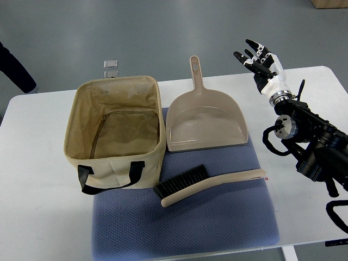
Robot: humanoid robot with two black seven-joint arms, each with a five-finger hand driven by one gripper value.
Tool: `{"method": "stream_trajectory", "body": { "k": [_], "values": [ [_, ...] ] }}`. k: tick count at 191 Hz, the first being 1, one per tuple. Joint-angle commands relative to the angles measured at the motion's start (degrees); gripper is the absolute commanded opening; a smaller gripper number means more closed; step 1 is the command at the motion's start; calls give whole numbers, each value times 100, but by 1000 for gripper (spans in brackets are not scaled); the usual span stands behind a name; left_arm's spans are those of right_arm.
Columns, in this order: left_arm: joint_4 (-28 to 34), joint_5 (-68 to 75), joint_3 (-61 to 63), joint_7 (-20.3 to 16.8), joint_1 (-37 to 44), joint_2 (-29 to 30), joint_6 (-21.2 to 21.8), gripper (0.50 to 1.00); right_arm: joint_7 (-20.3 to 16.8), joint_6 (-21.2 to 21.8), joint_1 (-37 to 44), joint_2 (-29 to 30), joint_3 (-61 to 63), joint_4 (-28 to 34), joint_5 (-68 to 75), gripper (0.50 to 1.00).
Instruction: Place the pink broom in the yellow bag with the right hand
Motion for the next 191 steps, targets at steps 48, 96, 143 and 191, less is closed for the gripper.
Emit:
{"method": "stream_trajectory", "body": {
  "k": [48,96,143,191],
  "values": [
    [-18,1,0,-8,-14,0,-4,1000,0,0,2,0,-4,0,0,930],
    [-18,1,-8,-8,-14,0,4,1000,-9,18,11,-27,14,0,0,930],
    [-18,1,-8,-8,-14,0,-4,1000,-35,9,204,-70,-12,8,-35,930],
    [-9,1,-8,0,-14,0,-4,1000,-35,-9,380,-97,-39,-18,-88,930]
  ]
}}
